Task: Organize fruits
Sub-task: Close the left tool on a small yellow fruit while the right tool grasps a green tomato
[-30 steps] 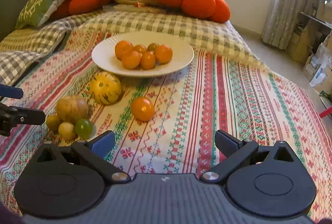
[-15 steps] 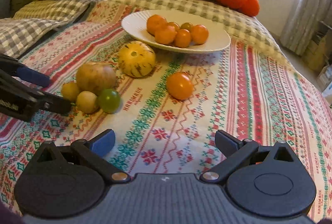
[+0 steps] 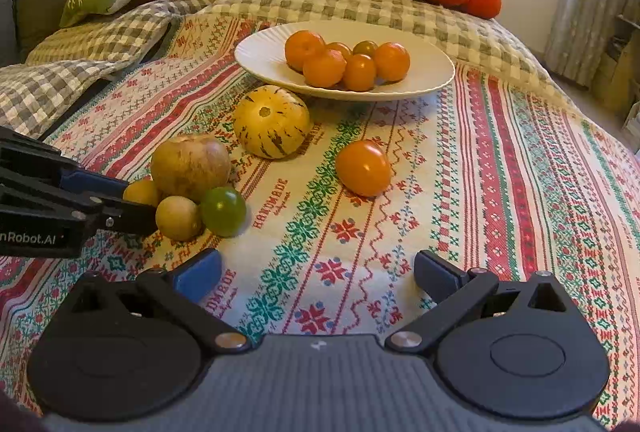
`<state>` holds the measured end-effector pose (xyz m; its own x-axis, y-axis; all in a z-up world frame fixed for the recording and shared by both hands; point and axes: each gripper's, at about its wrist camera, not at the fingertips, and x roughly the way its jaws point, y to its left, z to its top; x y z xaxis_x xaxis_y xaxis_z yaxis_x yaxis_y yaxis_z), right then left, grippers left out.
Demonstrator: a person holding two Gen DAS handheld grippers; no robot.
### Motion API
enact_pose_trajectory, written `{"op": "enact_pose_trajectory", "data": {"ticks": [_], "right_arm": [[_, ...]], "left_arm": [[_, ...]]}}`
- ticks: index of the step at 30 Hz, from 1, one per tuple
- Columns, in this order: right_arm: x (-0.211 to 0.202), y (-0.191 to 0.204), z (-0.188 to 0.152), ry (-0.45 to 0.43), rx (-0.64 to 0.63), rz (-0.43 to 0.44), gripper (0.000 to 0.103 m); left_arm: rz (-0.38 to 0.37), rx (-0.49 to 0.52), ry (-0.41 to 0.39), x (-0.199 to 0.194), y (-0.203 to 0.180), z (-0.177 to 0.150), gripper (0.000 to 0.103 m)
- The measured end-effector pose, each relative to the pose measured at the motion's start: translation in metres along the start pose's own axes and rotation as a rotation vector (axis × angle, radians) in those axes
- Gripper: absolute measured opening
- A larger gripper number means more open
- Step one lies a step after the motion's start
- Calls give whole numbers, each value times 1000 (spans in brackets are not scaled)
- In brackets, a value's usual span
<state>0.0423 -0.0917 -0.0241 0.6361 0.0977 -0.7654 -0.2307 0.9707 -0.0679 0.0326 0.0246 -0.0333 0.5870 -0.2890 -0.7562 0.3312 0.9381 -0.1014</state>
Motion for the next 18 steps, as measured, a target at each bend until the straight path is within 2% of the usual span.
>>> {"op": "enact_pose_trajectory", "data": {"ticks": [5, 8, 18], "right_arm": [[3, 6, 4, -5, -15, 11, 103], [4, 12, 6, -4, -37, 31, 99], [4, 20, 15, -17, -83, 96, 61]], "left_arm": [[19, -27, 12, -2, 6, 0, 5], [28, -44, 15, -3, 9, 0, 5], [39, -35, 16, -5, 8, -1, 5]]}}
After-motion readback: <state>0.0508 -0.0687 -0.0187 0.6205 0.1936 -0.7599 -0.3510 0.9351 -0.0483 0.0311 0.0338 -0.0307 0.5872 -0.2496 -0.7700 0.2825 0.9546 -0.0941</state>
